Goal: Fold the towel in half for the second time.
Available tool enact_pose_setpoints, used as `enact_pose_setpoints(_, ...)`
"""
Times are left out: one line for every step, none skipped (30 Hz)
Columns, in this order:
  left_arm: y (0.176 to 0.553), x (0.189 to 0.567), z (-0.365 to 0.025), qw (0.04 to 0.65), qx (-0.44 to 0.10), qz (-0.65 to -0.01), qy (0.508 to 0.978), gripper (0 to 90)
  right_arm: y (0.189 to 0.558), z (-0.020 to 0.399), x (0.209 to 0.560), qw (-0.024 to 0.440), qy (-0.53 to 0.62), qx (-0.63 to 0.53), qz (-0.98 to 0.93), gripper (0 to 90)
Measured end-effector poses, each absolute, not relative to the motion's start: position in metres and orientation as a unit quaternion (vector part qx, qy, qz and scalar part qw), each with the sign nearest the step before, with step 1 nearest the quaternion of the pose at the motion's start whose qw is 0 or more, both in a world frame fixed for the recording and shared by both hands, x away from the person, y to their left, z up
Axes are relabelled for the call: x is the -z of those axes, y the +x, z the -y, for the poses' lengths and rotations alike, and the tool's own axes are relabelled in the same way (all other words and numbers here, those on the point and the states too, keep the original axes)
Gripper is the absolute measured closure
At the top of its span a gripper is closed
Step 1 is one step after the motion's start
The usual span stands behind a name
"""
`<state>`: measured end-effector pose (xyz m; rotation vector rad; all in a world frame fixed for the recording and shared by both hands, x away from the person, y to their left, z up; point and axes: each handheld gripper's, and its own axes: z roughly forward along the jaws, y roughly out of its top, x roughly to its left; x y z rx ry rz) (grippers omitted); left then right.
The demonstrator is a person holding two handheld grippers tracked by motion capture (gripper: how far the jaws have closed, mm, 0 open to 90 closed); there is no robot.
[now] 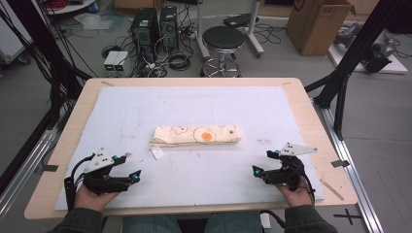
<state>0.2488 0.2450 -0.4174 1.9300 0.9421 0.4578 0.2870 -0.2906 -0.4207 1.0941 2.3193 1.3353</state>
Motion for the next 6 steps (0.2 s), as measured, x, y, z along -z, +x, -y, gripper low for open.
enact_pose_setpoints(0.2488,0.4174,-0.2449,0.456,-0.185,-0.382,0.782,23.3,0.2867,0.2901,0.4208,0.123,0.377,-0.458,-0.796,11.8)
enact_pose_setpoints(0.2488,0.4174,-0.2449,0.457,-0.186,-0.381,0.782,23.3,0.2869,0.2895,0.421,0.125,0.376,-0.458,-0.796,11.8)
enact_pose_setpoints(0.2489,0.4172,-0.2451,0.458,-0.188,-0.381,0.781,23.3,0.2873,0.2892,0.4212,0.126,0.375,-0.459,-0.796,11.8)
enact_pose_setpoints(0.2489,0.4169,-0.2453,0.458,-0.189,-0.381,0.781,23.3,0.2878,0.2891,0.4214,0.123,0.375,-0.463,-0.794,11.8)
enact_pose_setpoints(0.2491,0.4168,-0.2455,0.46,-0.188,-0.38,0.78,23.3,0.2883,0.2888,0.4216,0.123,0.376,-0.467,-0.791,11.8)
enact_pose_setpoints(0.2491,0.4168,-0.2455,0.46,-0.188,-0.38,0.78,23.2,0.2888,0.2887,0.4217,0.123,0.376,-0.467,-0.791,11.8)
